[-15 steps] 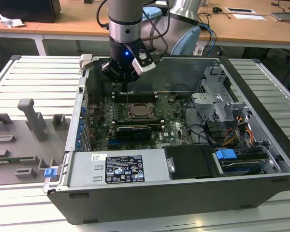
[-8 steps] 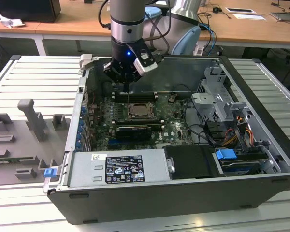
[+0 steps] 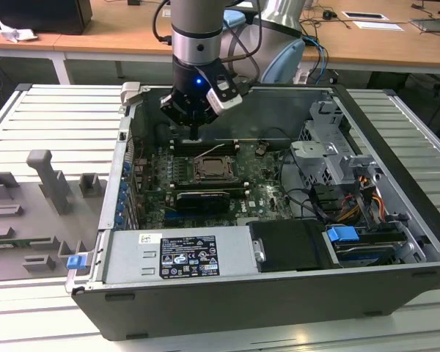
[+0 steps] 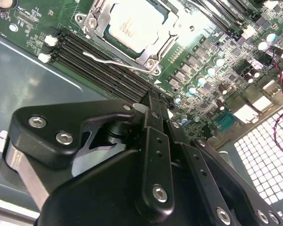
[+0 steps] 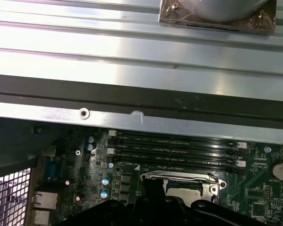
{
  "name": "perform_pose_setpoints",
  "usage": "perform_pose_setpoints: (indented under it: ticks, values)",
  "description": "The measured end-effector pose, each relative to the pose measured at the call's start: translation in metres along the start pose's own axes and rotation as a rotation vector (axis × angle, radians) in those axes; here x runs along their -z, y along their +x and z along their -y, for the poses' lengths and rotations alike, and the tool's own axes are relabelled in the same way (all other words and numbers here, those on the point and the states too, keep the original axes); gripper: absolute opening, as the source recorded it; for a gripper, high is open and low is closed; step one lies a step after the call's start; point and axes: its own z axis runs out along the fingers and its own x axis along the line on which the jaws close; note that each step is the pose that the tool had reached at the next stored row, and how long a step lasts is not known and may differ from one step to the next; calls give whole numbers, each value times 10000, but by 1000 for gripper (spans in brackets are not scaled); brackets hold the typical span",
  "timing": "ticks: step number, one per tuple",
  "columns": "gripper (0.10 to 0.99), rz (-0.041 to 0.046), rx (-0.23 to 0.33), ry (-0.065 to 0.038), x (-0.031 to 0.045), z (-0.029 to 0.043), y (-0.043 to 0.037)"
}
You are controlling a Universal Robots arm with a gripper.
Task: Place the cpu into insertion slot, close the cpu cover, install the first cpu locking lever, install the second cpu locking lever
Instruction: 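Install the first cpu locking lever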
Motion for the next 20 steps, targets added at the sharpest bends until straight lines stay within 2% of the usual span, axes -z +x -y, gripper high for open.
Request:
perform_pose_setpoints:
  ticks: [20]
  values:
    - [106, 0, 0, 0, 1, 10, -106]
